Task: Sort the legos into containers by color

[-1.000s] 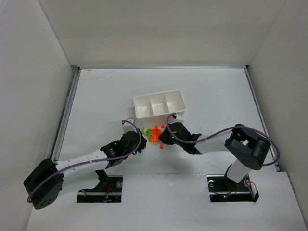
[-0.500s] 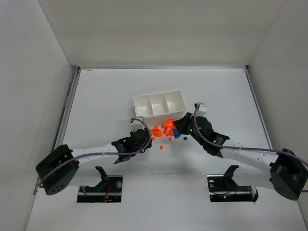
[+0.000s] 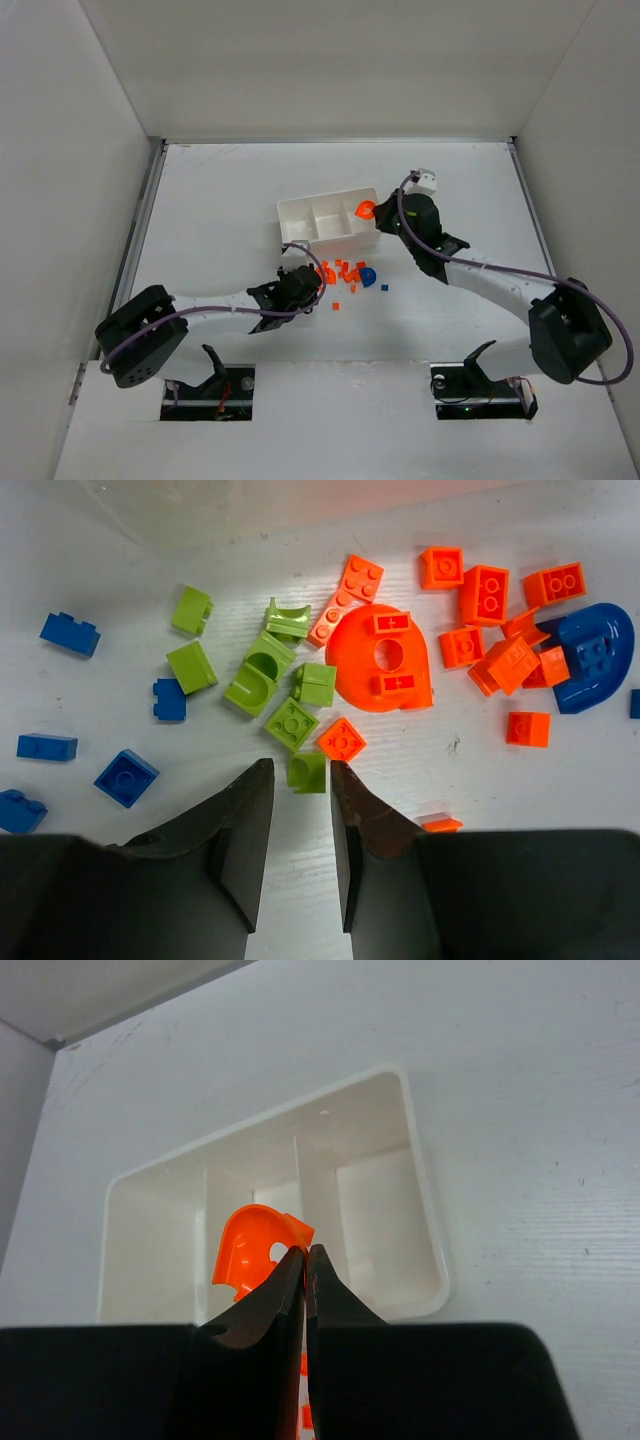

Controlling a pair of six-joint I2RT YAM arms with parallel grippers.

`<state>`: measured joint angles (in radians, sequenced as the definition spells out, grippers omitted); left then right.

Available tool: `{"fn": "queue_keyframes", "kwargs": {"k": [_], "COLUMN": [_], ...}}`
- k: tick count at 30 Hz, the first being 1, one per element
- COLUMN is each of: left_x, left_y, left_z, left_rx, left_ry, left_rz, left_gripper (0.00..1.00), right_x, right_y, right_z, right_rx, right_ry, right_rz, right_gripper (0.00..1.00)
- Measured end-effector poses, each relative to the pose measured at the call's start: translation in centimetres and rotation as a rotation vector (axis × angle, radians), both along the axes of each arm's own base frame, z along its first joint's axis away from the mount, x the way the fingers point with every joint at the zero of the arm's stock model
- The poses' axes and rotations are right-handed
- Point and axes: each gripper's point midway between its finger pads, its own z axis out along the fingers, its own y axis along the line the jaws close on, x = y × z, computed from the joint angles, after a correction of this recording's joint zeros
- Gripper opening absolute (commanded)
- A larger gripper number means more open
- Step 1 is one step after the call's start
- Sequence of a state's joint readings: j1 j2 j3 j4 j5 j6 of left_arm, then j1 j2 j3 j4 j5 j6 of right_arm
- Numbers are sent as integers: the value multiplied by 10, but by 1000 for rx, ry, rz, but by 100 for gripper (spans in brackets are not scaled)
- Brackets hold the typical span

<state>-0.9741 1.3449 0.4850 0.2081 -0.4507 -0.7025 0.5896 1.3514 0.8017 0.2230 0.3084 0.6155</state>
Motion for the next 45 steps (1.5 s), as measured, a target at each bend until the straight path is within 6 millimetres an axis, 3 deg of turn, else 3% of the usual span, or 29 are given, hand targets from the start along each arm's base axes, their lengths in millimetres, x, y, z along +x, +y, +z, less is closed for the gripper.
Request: {"fn": "queue_keyframes", "kwargs": {"k": [7,13,23,29,35,39,42,45], "left_x": [1,1,3,4,5,6,7,7], "left_y": [1,-1,-3,-5,-5,-1,0,2], "left_z": [-10,-11,-11,-11,-11,-11,-12,-12], "left_rx": [53,64,73,81,89,101,109,117], "left_ry": [10,6,0,-4,-7,-11,-13,-15], "left_rz": [-4,-10,-15,-22,-17,-6,-1,5], "left_gripper": [28,28,28,27,26,24,21,16], "right_x": [19,18,31,30,24,21,19,19], "right_y": [20,31,3,3,33,55,62,64], "right_z": [-13,-23,-23,-23,-20,-33,-45,-49], "right_rx": [-39,-55,-100,-114,-107,-118,-127,-124], "right_ry": [33,52,37,38,38,62,88,101], "right_rz": [30,57,-41,-38,36,85,104,108], "right_gripper": [7,7,8,8,9,10,18,38]}}
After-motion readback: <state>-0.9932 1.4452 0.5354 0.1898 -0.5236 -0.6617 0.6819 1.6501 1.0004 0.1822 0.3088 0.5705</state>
